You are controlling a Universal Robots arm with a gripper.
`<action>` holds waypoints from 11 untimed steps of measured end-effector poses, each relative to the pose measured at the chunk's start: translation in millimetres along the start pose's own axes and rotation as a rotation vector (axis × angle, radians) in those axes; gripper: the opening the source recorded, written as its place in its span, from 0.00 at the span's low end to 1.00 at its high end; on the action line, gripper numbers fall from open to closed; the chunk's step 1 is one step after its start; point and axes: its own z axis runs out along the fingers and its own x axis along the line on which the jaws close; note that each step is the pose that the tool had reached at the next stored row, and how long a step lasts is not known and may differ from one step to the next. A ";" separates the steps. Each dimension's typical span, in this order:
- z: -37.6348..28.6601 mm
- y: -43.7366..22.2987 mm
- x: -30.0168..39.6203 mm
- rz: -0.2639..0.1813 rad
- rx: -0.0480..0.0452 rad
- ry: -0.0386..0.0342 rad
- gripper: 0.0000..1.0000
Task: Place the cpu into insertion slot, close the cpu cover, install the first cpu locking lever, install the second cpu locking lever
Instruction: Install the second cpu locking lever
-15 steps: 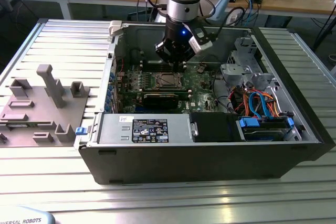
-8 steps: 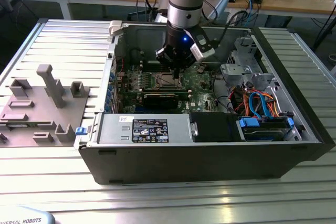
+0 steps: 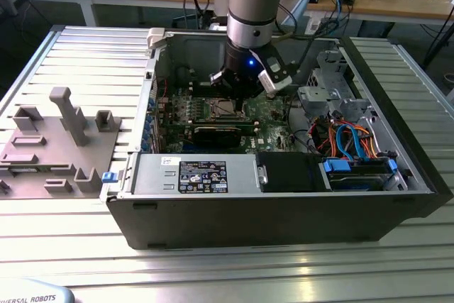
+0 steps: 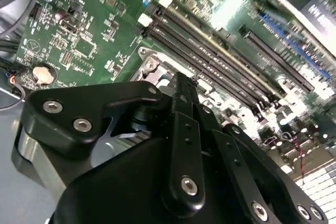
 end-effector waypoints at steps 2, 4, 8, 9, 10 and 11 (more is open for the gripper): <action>1.5 -5.7 1.9 0.000 -0.0099 -0.0011 0.11; 3.8 -7.2 5.0 0.000 -0.0163 -0.0020 0.11; 8.7 -6.7 13.7 0.000 -0.0245 -0.0029 0.11; 10.3 -6.5 15.9 0.000 -0.0259 -0.0031 0.11; 13.7 -6.1 22.6 0.000 -0.0291 -0.0034 0.11; 16.6 -5.6 28.1 0.000 -0.0317 -0.0036 0.11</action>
